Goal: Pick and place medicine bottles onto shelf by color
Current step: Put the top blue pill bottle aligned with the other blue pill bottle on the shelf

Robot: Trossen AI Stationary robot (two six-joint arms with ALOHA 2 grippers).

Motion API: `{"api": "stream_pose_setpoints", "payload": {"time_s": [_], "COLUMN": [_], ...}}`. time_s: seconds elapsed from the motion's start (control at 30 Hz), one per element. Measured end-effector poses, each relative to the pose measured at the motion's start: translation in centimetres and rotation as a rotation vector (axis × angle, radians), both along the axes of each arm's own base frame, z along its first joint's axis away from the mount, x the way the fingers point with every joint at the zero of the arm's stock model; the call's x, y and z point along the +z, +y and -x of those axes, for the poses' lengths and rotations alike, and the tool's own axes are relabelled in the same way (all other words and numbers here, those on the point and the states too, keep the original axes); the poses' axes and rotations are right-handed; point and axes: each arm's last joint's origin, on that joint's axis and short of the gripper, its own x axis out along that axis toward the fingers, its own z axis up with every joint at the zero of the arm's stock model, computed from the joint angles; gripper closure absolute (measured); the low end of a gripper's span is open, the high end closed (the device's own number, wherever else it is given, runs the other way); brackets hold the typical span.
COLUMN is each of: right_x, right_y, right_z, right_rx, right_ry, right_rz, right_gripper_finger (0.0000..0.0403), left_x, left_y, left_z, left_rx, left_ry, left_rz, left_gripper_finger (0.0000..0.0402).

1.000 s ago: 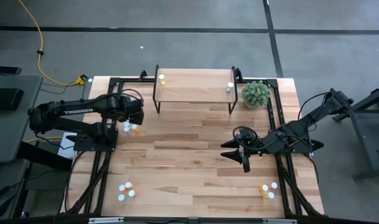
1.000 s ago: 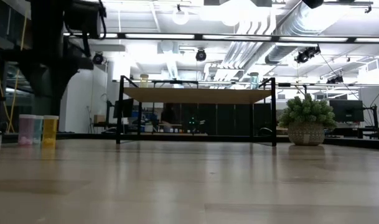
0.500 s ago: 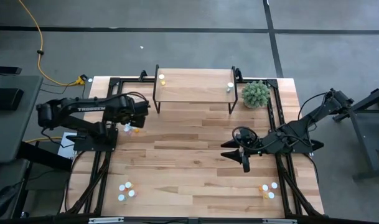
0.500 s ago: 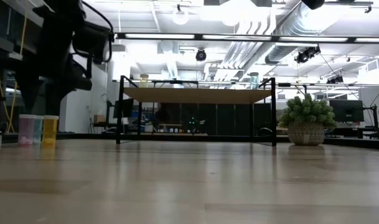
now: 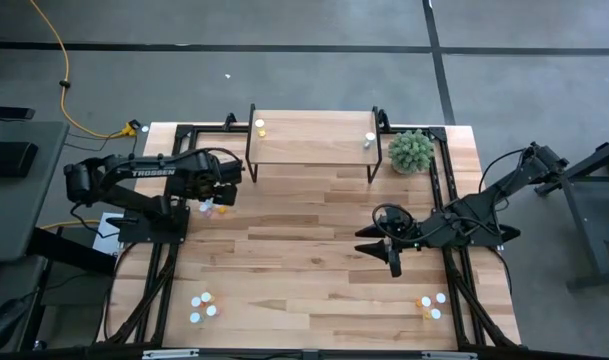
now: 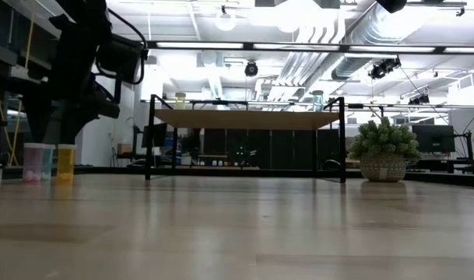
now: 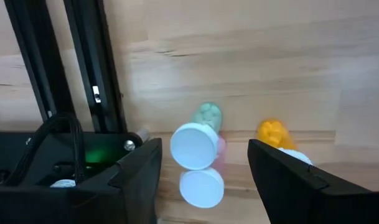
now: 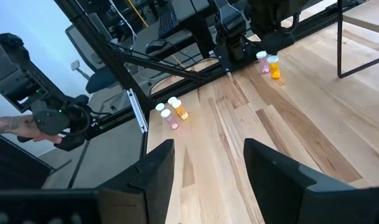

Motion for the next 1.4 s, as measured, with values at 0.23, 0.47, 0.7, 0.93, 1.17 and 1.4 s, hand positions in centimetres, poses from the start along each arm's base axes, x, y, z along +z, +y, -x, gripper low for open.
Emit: {"api": "stream_pose_setpoints", "payload": {"time_s": [0.23, 0.47, 0.7, 0.93, 1.17, 1.4], "right_x": [0.0, 0.0, 0.0, 0.0, 0.0, 0.0], "right_y": [0.0, 0.0, 0.0, 0.0, 0.0, 0.0], "right_z": [0.0, 0.0, 0.0, 0.0, 0.0, 0.0], "right_rx": [0.000, 0.001, 0.003, 0.004, 0.003, 0.003], "right_ry": [0.000, 0.000, 0.000, 0.000, 0.000, 0.000], "right_rz": [0.000, 0.000, -0.001, -0.002, -0.002, -0.001], "right_gripper_finger": [0.0219, 0.0219, 0.0219, 0.0219, 0.0219, 0.0219], "left_x": [0.0, -1.3, -1.3, -1.4, -1.4, -1.4], "left_y": [0.2, -0.2, 0.2, 0.2, 0.2, 0.2], "left_z": [0.2, 0.8, 0.3, 0.4, 0.4, 0.4], "left_rx": [0.018, 0.051, 0.061, 0.060, 0.057, 0.057], "left_ry": [0.012, 0.033, -0.014, -0.007, -0.003, -0.002], "left_rz": [-0.021, 0.021, -0.027, -0.023, -0.033, -0.034], "left_gripper_finger": [0.0194, 0.0200, 0.0200, 0.0205, 0.0240, 0.0285]}}
